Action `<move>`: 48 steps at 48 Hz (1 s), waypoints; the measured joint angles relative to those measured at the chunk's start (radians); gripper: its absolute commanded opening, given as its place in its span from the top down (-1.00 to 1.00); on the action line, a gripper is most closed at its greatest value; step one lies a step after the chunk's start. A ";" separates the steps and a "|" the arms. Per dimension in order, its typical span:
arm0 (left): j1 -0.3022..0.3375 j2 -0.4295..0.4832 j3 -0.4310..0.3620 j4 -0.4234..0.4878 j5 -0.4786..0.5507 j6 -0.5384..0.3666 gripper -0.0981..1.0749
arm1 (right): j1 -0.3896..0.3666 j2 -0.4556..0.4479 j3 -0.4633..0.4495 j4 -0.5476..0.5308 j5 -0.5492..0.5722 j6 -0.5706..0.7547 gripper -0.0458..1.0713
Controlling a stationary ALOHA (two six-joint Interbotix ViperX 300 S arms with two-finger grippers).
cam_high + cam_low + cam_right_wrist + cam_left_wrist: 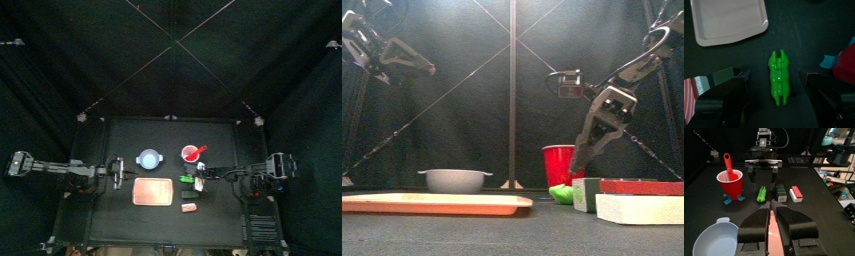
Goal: Grab peas
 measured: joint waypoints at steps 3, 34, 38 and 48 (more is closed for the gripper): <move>0.002 0.000 0.000 -0.002 0.000 0.000 -0.11 | -0.002 0.020 -0.008 -0.006 0.014 0.000 -0.93; 0.002 -0.005 0.006 -0.002 0.000 0.000 -0.11 | -0.028 0.130 -0.041 -0.023 0.081 0.000 -0.80; 0.003 -0.006 0.006 -0.002 0.000 -0.002 -0.11 | -0.029 0.130 -0.041 -0.023 0.086 0.000 -0.69; 0.003 -0.006 0.006 -0.002 0.000 0.000 -0.11 | -0.029 0.130 -0.043 -0.020 0.089 0.000 -0.39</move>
